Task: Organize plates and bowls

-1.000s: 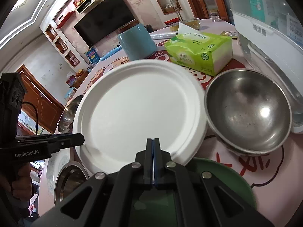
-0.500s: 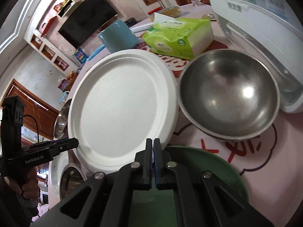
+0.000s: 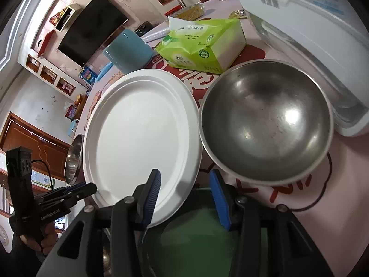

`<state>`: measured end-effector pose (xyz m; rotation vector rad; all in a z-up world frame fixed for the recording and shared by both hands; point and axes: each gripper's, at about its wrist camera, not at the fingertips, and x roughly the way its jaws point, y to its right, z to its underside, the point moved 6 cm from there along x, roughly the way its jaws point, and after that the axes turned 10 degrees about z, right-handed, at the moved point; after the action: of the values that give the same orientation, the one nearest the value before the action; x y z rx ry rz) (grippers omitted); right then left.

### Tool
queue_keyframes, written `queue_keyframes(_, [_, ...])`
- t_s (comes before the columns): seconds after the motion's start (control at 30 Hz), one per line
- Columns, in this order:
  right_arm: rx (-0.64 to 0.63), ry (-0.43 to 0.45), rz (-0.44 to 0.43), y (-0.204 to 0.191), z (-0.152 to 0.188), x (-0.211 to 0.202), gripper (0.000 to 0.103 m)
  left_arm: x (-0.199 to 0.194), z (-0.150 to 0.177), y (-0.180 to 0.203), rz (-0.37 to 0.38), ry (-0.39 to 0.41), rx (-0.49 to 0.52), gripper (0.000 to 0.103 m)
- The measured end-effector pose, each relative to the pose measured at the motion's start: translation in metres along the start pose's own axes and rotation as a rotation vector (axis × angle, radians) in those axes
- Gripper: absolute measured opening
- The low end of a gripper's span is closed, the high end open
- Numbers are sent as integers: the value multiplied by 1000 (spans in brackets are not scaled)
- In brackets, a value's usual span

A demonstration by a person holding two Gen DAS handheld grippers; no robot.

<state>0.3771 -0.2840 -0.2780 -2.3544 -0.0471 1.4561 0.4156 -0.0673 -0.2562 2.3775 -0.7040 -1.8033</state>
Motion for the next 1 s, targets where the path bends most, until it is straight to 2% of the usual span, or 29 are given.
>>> queue_keyframes(0.27, [-9,-11,-5,-5,-4,12,44,5,-1,-4,25,3,-3,28])
queue_keyframes(0.53, [-15,-24,12,-10,-4,12,34,0,-1,-4,25,9,-4,28])
queue_keyframes(0.7, [-3,-21,20,-10,-4,3,32,-14,-4,4,22,44,7,28])
queue_keyframes(0.8, [2,5,10,-10,-5,-8,29,-24,-5,7,14,67,3,28])
queue_keyframes(0.87, [1,38,-21,-13,-6,-20,28,-31,-5,10,-6,81,4,28])
queue_keyframes(1.0, [-15,95,-27,-17,-7,-44,28,-50,-6,20,-6,124,22,28])
